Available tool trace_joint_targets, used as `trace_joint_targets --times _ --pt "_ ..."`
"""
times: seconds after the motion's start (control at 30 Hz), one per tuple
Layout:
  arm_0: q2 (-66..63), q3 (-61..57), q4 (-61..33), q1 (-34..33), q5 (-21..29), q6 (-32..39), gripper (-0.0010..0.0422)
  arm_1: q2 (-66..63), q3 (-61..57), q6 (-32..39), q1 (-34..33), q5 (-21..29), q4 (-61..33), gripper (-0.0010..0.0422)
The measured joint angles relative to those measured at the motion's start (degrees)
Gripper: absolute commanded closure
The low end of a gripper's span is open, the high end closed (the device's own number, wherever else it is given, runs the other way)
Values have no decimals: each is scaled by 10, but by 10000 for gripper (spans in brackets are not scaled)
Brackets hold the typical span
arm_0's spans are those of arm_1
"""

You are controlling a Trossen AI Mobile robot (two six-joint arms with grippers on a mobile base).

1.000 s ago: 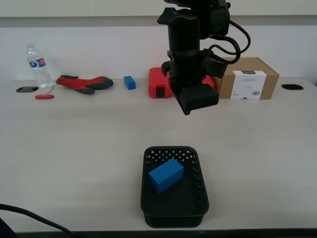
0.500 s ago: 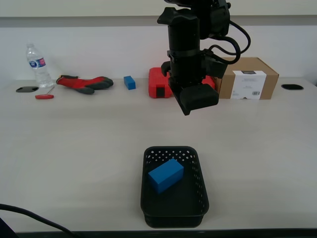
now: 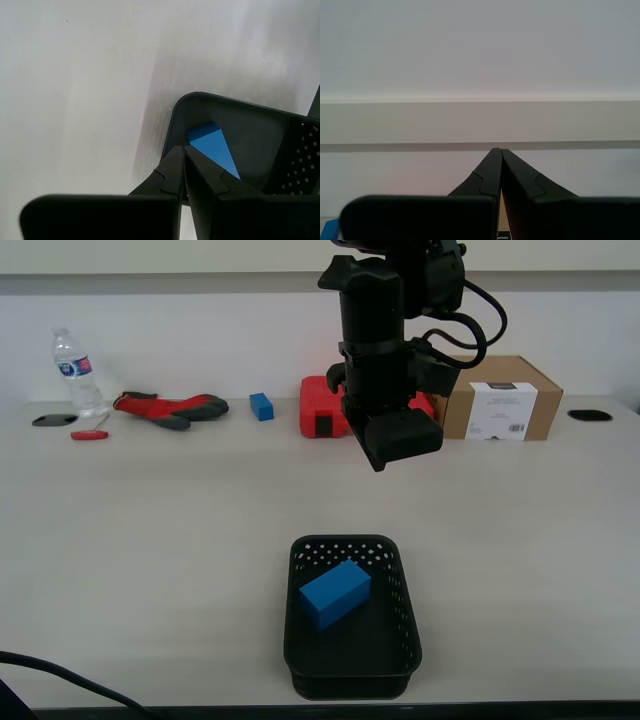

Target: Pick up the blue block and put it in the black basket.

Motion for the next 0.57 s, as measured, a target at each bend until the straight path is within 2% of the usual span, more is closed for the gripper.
trace_joint_targets --times 0.57 --pt "0 0 0 0 0 0 413 0 0 0 0 0 9 413"
